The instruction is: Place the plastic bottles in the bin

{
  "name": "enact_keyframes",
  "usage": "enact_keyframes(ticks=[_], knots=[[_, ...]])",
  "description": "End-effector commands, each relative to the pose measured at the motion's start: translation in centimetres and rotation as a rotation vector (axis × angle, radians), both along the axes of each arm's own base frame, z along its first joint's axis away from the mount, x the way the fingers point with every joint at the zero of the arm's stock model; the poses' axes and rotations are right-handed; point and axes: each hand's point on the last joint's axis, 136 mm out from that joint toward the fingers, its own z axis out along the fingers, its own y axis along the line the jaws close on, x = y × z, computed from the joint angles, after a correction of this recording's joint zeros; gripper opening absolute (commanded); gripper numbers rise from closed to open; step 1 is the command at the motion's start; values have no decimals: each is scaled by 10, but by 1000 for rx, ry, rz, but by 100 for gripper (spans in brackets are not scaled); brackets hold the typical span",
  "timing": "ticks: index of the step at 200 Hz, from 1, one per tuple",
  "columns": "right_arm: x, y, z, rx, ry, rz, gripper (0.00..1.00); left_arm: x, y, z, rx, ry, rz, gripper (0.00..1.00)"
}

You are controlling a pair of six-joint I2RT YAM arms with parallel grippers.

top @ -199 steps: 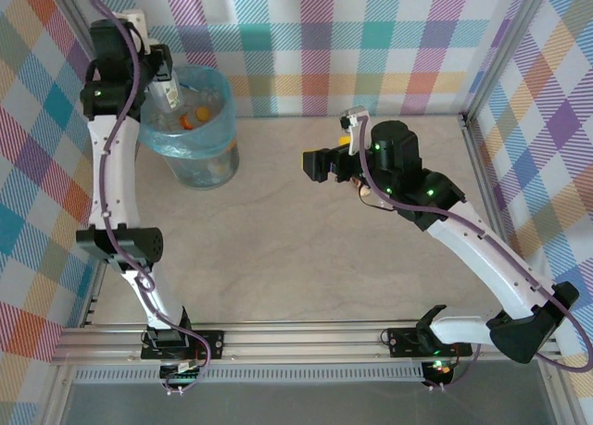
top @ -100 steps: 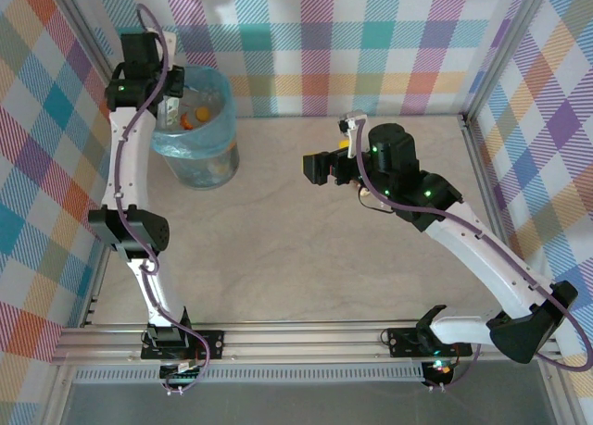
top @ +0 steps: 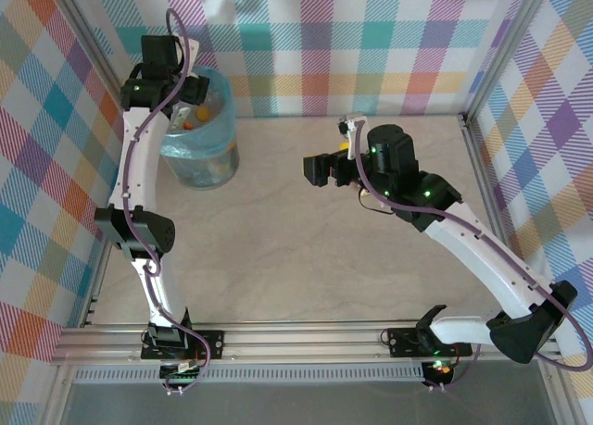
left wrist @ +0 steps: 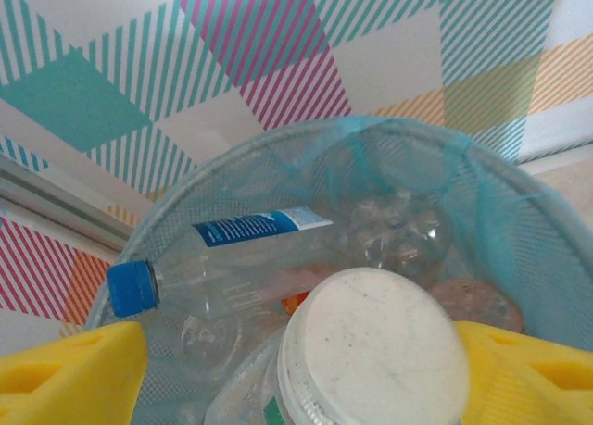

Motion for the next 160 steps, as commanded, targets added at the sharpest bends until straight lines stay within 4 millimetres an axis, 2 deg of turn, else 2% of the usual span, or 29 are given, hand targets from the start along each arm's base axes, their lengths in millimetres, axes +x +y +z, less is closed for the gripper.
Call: enact_keyframes(ticks=[1, 15, 31, 57, 88, 113, 138, 160], knots=[[-3, -2, 6, 18, -9, -6, 100, -18, -3, 45, -91, -99, -5, 78], [-2, -1, 4, 19, -3, -6, 100, -19, -5, 43, -109, -91, -11, 75], [-2, -1, 1, 20, 5, -6, 100, -17, -3, 31, -116, -57, 7, 72], [-3, 0, 0, 19, 12, -4, 100, -7, 6, -1, -122, 22, 68, 68], [-3, -2, -4, 7, 19, -9, 100, -4, -1, -39, -150, 136, 51, 67], [-2, -2, -7, 7, 24, -12, 100, -4, -2, -59, -160, 193, 54, 66], [1, 0, -13, -3, 44, -22, 100, -3, -3, -70, -189, 223, 62, 66], [9, -3, -20, -38, 80, -63, 100, -4, -10, -59, -247, 202, 47, 67]])
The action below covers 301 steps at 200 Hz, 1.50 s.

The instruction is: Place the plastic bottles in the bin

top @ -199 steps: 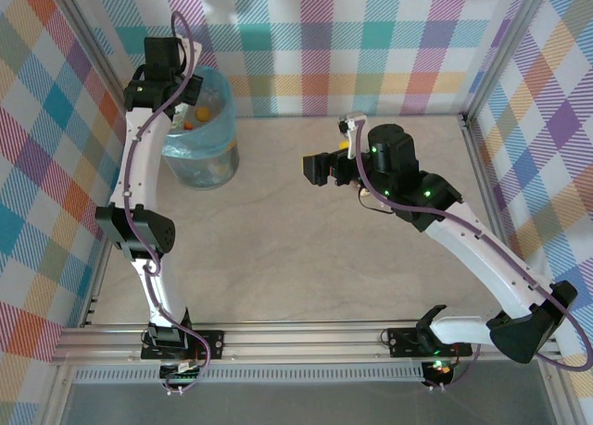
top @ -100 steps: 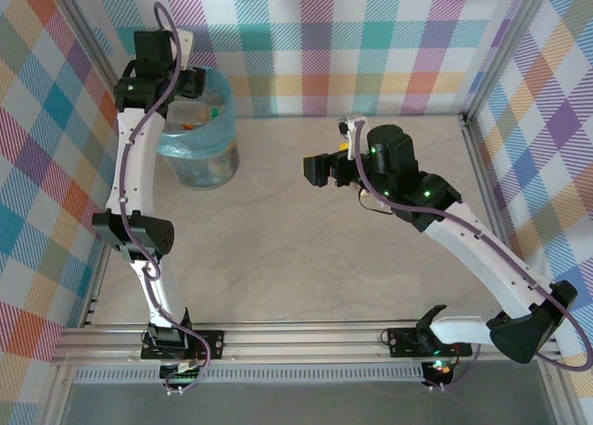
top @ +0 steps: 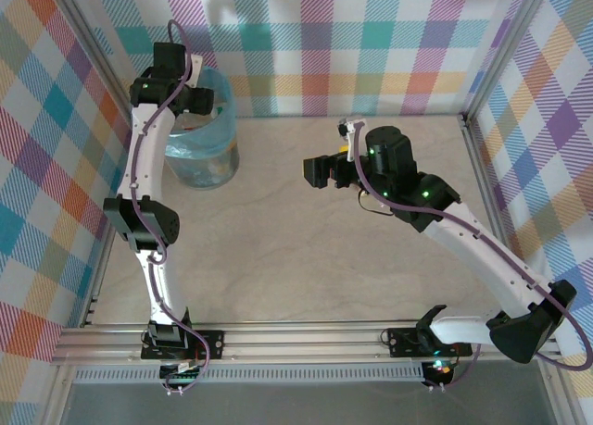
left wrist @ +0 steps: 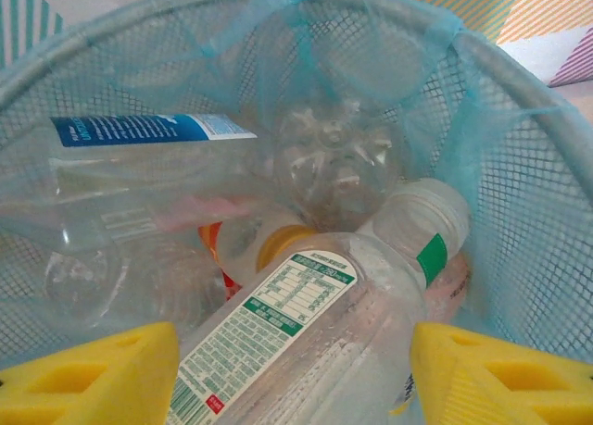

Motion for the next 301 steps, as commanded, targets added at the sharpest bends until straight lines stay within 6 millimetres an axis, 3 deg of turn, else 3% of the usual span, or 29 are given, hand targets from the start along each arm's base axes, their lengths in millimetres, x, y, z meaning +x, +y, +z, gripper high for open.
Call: enact_keyframes(ticks=[1, 40, 61, 83, 119, 140, 160, 201, 232, 266, 301], knots=[[8, -1, -10, -34, 46, -45, 100, -6, -5, 11, -84, -11, 3, 67], [41, -21, -37, -208, 152, -146, 100, -18, -23, 78, -240, -171, -23, 70], [70, -54, -64, -238, 279, -242, 100, -35, -35, 111, -292, -243, -45, 70], [99, -102, -98, -243, 404, -382, 100, -60, -64, 126, -324, -258, -130, 71], [124, -157, -163, -255, 583, -526, 100, -114, -141, 110, -319, -246, -387, 80], [129, -170, -197, -277, 657, -548, 100, -141, -178, 101, -357, -227, -514, 82], [133, -174, -225, -301, 707, -544, 100, -155, -198, 93, -377, -195, -575, 82], [135, -182, -272, -340, 797, -566, 98, -159, -208, 80, -353, -146, -590, 82], [129, -191, -299, -363, 861, -586, 89, -159, -208, 75, -346, -132, -587, 82], [123, -197, -311, -363, 893, -590, 76, -160, -208, 71, -344, -120, -586, 82], [122, -195, -301, -345, 876, -578, 60, -158, -208, 73, -346, -124, -576, 82]])
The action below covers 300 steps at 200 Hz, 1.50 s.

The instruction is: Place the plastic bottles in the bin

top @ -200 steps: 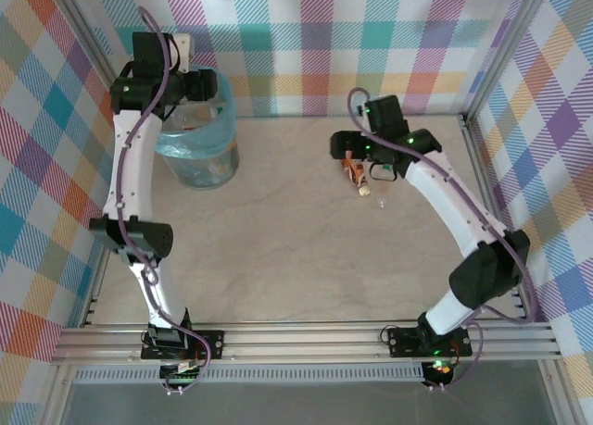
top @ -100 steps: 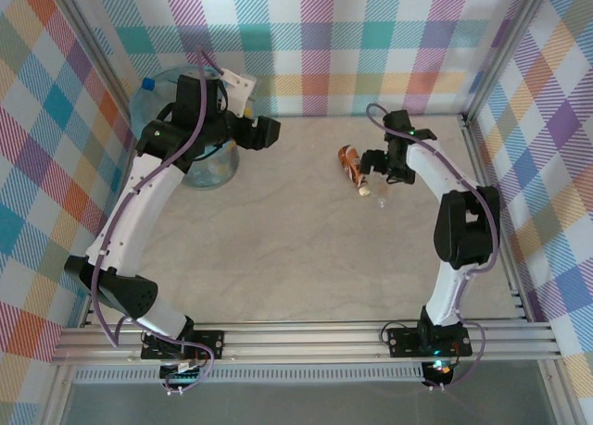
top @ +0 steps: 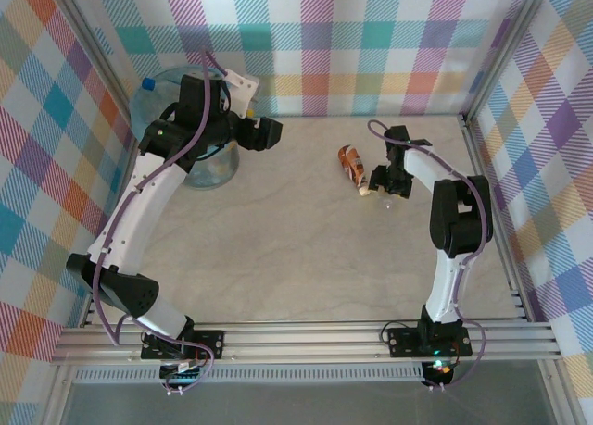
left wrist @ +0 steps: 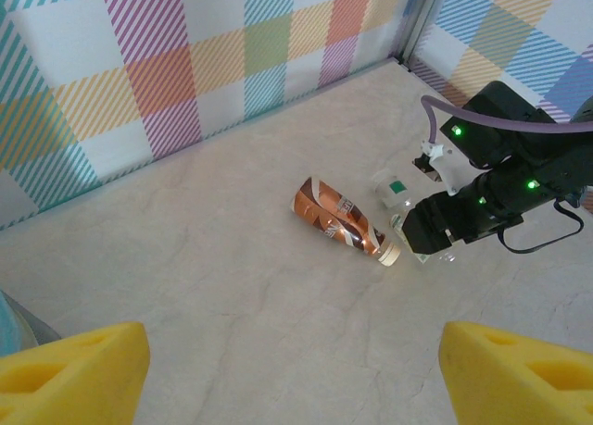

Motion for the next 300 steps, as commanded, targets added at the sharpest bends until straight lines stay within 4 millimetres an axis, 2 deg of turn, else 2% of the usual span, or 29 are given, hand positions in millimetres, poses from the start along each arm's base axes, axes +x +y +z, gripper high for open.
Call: enact_keyframes(ticks=[1, 34, 53, 66, 85, 100, 122, 135, 147, 179, 227, 272, 300], knots=[[-2, 2, 8, 23, -14, 1, 59, -1, -5, -1, 6, 0, -12, 82], [-4, 6, 38, 58, -61, 14, 50, 2, -2, 9, -14, -4, 19, 82], [-10, 12, 66, 97, -104, 23, 50, 6, 0, 17, -37, 6, 59, 83], [-15, 24, 89, 147, -151, 53, 51, 9, -1, 20, -63, 29, 78, 83], [-25, 58, 131, 267, -253, 166, 49, 10, -9, 26, -123, 80, 69, 84], [-38, 94, 168, 384, -354, 292, 47, 10, -21, 30, -196, 131, 37, 84], [-70, 154, 224, 512, -540, 546, 48, 8, -44, 37, -306, 206, -50, 84], [-94, 185, 248, 536, -650, 708, 49, 6, -54, 39, -355, 247, -90, 83], [-109, 203, 264, 554, -721, 791, 49, 5, -60, 39, -385, 282, -110, 83], [-123, 220, 288, 605, -765, 833, 48, -9, -68, 36, -410, 352, -172, 78], [-126, 225, 302, 606, -808, 847, 48, -33, -68, 38, -428, 362, -246, 78], [-130, 231, 317, 634, -861, 870, 49, -31, -69, 27, -403, 386, -245, 77], [-131, 235, 317, 638, -863, 883, 50, -30, -71, 31, -409, 373, -256, 64]])
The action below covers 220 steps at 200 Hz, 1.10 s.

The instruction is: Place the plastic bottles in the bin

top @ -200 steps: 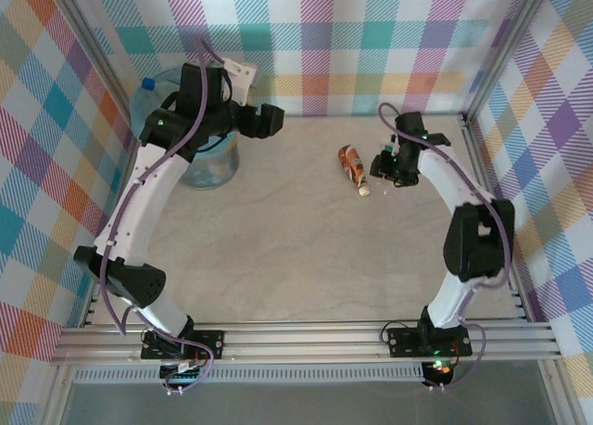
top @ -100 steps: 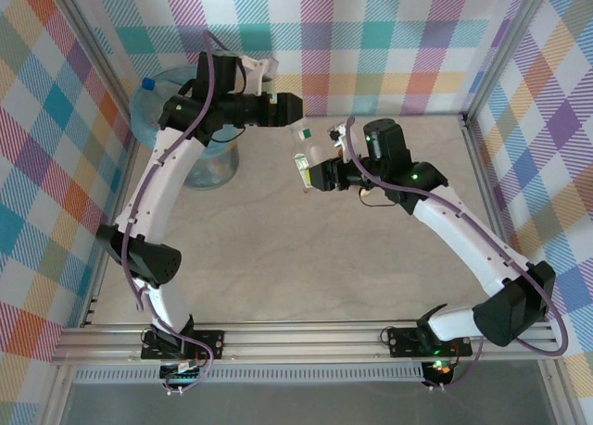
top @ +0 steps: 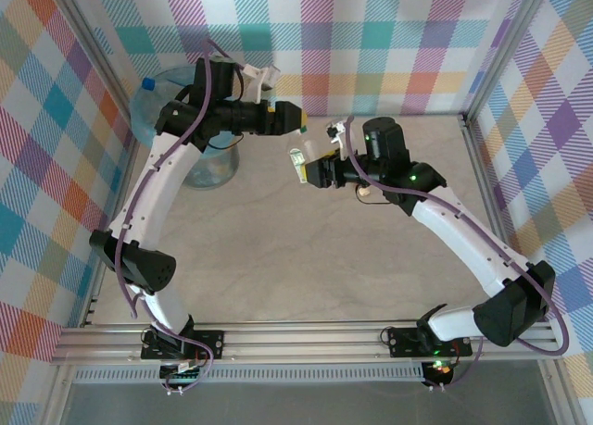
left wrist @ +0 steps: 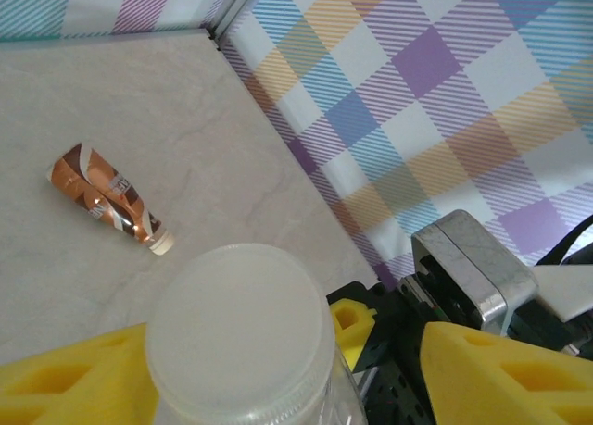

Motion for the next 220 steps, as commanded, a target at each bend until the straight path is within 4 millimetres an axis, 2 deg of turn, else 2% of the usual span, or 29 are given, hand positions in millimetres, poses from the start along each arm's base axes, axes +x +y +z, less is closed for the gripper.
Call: enact_keyframes(ticks=[1, 41, 59, 91, 133, 148, 169, 183, 198, 220], knots=[[-6, 6, 35, 60, -101, 40, 50, -12, -4, 13, -22, -25, -40, 64], [-11, 10, 39, 67, -119, 63, 51, -12, -1, 20, -19, -57, -20, 42], [-13, 13, 42, 74, -130, 74, 52, -11, 2, 22, -14, -68, 0, 25], [-14, 19, 50, 88, -153, 82, 55, -8, 14, 32, 6, -108, 75, 0], [-8, 28, 63, 117, -168, 65, 63, -3, 45, 62, -20, -192, 228, 0], [-6, 32, 69, 140, -175, 68, 70, -2, 55, 71, -43, -212, 276, 0], [-4, 37, 74, 161, -178, 77, 91, -1, 68, 78, -60, -222, 329, 0], [-2, 37, 77, 163, -179, 64, 98, 1, 80, 81, -46, -236, 375, 0], [1, 35, 78, 158, -188, 39, 100, 4, 106, 85, 7, -277, 471, 0], [6, 29, 75, 131, -206, -9, 100, 13, 169, 96, 131, -373, 701, 0]])
